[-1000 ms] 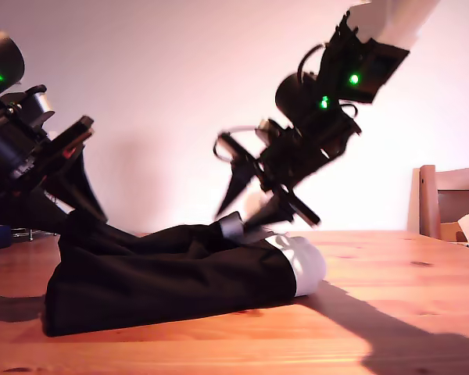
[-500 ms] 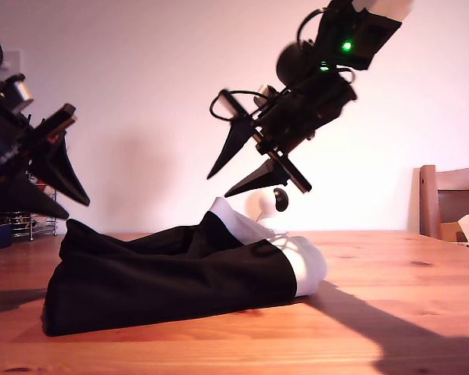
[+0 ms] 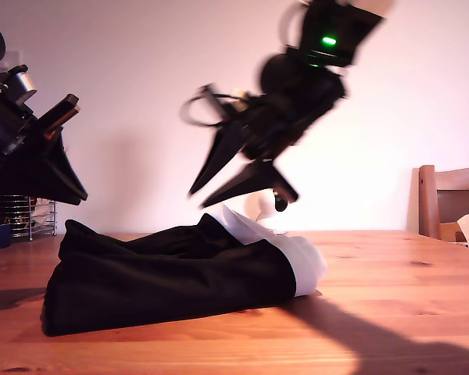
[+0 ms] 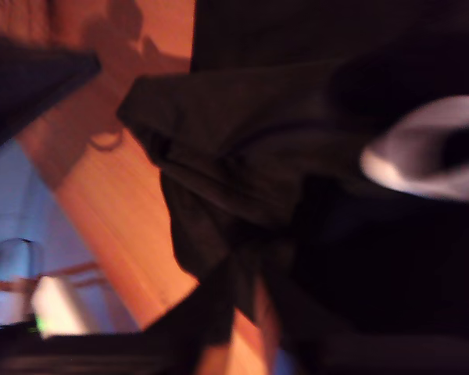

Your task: Fold the shorts in front of you. After folding it, place it to the left side.

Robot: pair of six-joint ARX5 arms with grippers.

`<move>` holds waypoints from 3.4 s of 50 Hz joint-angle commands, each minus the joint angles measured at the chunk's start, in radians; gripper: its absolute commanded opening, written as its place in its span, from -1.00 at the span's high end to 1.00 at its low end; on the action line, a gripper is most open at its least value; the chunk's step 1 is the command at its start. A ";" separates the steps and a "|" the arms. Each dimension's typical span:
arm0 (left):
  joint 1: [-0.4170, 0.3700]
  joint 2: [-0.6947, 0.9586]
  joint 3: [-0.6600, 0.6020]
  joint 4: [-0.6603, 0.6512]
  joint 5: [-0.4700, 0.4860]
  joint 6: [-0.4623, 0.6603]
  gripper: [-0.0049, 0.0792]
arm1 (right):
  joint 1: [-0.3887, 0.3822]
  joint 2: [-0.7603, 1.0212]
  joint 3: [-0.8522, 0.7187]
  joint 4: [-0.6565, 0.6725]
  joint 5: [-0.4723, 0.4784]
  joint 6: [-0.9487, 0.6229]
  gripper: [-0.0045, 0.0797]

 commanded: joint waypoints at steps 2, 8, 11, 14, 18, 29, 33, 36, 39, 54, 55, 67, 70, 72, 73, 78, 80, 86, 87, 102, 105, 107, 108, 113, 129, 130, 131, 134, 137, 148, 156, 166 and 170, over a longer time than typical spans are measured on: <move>0.003 0.009 0.008 0.002 0.016 0.000 0.93 | 0.019 0.023 -0.001 0.034 0.030 0.002 0.92; 0.003 0.009 0.008 0.002 0.027 -0.007 0.93 | 0.042 0.079 -0.001 0.099 0.057 0.055 0.92; 0.003 0.009 0.008 0.002 0.029 -0.007 0.93 | 0.043 0.104 -0.001 0.132 0.060 0.084 0.92; 0.003 0.009 0.008 0.002 0.031 -0.007 0.93 | 0.047 0.127 -0.001 0.159 0.076 0.098 0.92; 0.003 0.009 0.008 0.002 0.031 -0.007 0.93 | 0.050 0.146 -0.001 0.153 0.080 0.102 0.92; 0.003 0.009 0.008 0.003 0.038 -0.007 0.93 | 0.068 0.174 -0.001 0.009 0.081 0.013 0.92; 0.003 0.009 0.008 0.002 0.040 -0.007 0.93 | 0.077 0.174 -0.001 -0.042 0.080 -0.032 0.92; 0.003 0.009 0.008 0.002 0.046 -0.007 0.93 | 0.079 0.174 -0.001 -0.092 0.080 -0.066 0.92; 0.003 0.009 0.008 0.001 0.058 -0.007 0.93 | 0.079 0.174 -0.001 -0.169 0.081 -0.123 0.92; 0.003 0.009 0.008 -0.011 0.133 -0.011 0.93 | 0.033 0.173 -0.001 -0.582 0.191 -0.558 0.92; 0.003 0.009 0.008 -0.014 0.140 -0.011 0.93 | 0.027 0.173 -0.001 -0.595 0.208 -0.575 0.92; 0.002 0.009 0.008 -0.066 0.210 -0.010 0.93 | -0.047 0.171 -0.001 -0.608 0.484 -0.823 0.92; 0.002 0.009 0.008 -0.074 0.226 -0.010 0.93 | -0.061 0.171 0.002 -0.574 0.539 -0.884 0.92; 0.002 0.009 0.008 -0.076 0.236 -0.010 0.93 | -0.069 0.171 0.009 -0.548 0.573 -0.923 0.92; 0.002 0.009 0.008 -0.077 0.242 -0.010 0.93 | -0.071 0.171 0.013 -0.535 0.581 -0.928 0.92; 0.002 0.009 0.008 -0.080 0.263 -0.009 0.93 | -0.082 0.169 0.047 -0.489 0.587 -0.966 0.92; 0.002 0.009 0.008 -0.080 0.268 -0.008 0.93 | -0.082 0.169 0.065 -0.478 0.587 -0.988 0.92; 0.002 0.009 0.008 -0.080 0.274 -0.007 0.93 | -0.068 0.161 0.131 -0.474 0.588 -1.033 0.92; 0.002 0.009 0.008 -0.080 0.275 -0.006 0.93 | -0.064 0.157 0.144 -0.475 0.588 -1.039 0.92; 0.002 0.009 0.008 -0.079 0.274 0.023 0.93 | -0.066 0.060 0.265 -0.558 0.507 -0.961 0.92; 0.001 0.009 0.008 -0.079 0.273 0.051 0.93 | -0.078 0.038 0.271 -0.556 0.493 -0.820 0.92; -0.005 0.010 0.008 -0.078 0.263 0.060 0.93 | -0.085 0.026 0.276 -0.557 0.492 -0.699 0.92; -0.010 0.010 0.008 -0.076 0.256 0.068 0.93 | -0.091 0.019 0.277 -0.558 0.491 -0.619 0.92; -0.043 0.011 0.008 -0.076 0.195 0.122 0.93 | -0.113 0.002 0.278 -0.582 0.482 -0.328 0.92; -0.158 0.032 0.008 -0.070 0.140 0.159 0.93 | -0.142 0.007 0.278 -0.579 0.358 -0.047 -0.14; -0.160 0.032 0.008 -0.071 0.140 0.159 0.93 | -0.142 0.010 0.278 -0.579 0.358 -0.047 -0.14; -0.161 0.032 0.008 -0.071 0.140 0.159 0.93 | -0.142 0.011 0.278 -0.578 0.358 -0.048 -0.14; -0.164 0.032 0.008 -0.072 0.140 0.159 0.93 | -0.142 0.020 0.278 -0.568 0.357 -0.052 -0.15; -0.163 0.032 0.008 -0.072 0.140 0.159 0.93 | -0.142 0.031 0.278 -0.554 0.357 -0.052 -0.16; -0.163 0.032 0.008 -0.080 0.141 0.159 0.93 | -0.149 0.070 0.278 -0.468 0.381 -0.089 -0.28; -0.163 0.032 0.008 -0.080 0.141 0.158 0.93 | -0.150 0.099 0.278 -0.397 0.424 -0.169 -0.28; -0.163 0.032 0.008 -0.080 0.141 0.158 0.93 | -0.151 0.122 0.278 -0.296 0.422 -0.187 -0.28; -0.163 0.032 0.008 -0.080 0.141 0.157 0.93 | -0.151 0.127 0.278 -0.277 0.446 -0.198 -0.28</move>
